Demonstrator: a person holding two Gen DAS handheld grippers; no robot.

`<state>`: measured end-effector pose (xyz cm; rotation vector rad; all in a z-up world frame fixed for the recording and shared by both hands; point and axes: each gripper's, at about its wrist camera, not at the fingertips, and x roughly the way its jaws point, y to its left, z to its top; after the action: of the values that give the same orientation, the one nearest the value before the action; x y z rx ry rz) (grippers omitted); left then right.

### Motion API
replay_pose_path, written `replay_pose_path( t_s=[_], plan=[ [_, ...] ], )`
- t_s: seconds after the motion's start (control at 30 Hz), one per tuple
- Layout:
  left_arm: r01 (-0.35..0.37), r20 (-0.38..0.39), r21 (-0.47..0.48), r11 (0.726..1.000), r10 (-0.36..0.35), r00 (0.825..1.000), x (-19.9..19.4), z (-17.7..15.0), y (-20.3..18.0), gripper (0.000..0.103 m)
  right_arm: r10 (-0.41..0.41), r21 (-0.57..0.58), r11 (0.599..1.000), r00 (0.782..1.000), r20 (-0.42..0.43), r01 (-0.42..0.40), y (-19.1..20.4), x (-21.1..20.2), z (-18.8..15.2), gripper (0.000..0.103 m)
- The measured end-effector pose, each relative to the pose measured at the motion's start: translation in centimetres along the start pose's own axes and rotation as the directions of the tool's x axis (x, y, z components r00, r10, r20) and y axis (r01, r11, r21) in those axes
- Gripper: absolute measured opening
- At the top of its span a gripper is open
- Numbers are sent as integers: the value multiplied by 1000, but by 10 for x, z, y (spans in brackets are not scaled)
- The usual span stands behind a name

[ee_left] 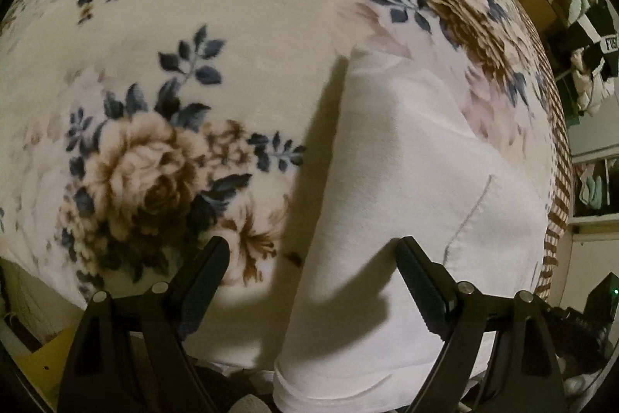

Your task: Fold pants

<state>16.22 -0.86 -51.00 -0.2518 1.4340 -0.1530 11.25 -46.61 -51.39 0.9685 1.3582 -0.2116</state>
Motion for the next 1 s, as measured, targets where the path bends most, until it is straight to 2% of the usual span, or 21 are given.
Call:
replay_pose_path(
  t_s=[0.03, 0.07, 0.1, 0.2, 0.27, 0.47, 0.53, 0.6, 0.63, 0.7, 0.73, 0.8, 0.83, 0.9, 1.0],
  plan=[
    [6, -2, 7, 1000, -6, 1000, 0, 0, 0, 88, 18, 26, 1000, 1000, -1, -18, -5, -1, -1, 25],
    [17, -2, 13, 1000, -17, 1000, 0, 0, -1, 88, 48, 51, 998, 999, 14, -48, -10, -7, -5, 42],
    [27, -1, 22, 999, -27, 1000, 0, 1, -3, 88, 86, 68, 994, 996, 35, -88, -15, -11, -8, 53],
    [65, 3, 44, 997, -66, 998, 2, 0, -6, 88, 152, 87, 984, 987, 54, -156, -27, -21, -27, 73],
    [107, -6, 44, 993, -107, 994, 6, -1, -7, 88, 175, 97, 980, 984, 20, -176, -34, -15, -40, 78],
    [151, -62, 53, 987, -148, 987, 31, -7, -14, 88, 248, 130, 963, 966, -69, -238, -34, 42, -58, 78],
    [161, -72, 40, 986, -158, 985, 36, -9, -12, 88, 284, 143, 952, 956, -77, -271, -30, 64, -58, 78],
    [176, -78, 25, 984, -174, 982, 39, -12, -7, 88, 306, 152, 943, 951, -45, -296, -27, 72, -57, 79],
    [186, -80, 15, 982, -184, 980, 40, -13, -5, 88, 328, 162, 934, 944, -35, -318, -28, 73, -58, 79],
    [203, -77, 5, 979, -203, 976, 42, -14, -3, 88, 416, 185, 895, 909, -13, -407, -29, 74, -59, 76],
    [207, -76, 4, 978, -206, 976, 43, -14, -3, 88, 422, 180, 893, 907, -10, -414, -27, 76, -59, 76],
    [212, -77, 3, 977, -212, 974, 44, -14, -2, 89, 377, 145, 918, 926, -31, -369, -21, 84, -59, 76],
    [214, -79, 3, 977, -214, 974, 45, -14, -3, 89, 371, 136, 921, 928, -26, -364, -19, 86, -58, 76],
    [224, -78, -2, 975, -224, 972, 46, -13, -1, 90, 380, 149, 916, 924, -28, -372, -13, 89, -53, 83],
    [234, -66, -7, 972, -234, 970, 46, -14, 0, 90, 370, 128, 923, 928, -37, -363, 0, 91, -47, 85]
  ],
)
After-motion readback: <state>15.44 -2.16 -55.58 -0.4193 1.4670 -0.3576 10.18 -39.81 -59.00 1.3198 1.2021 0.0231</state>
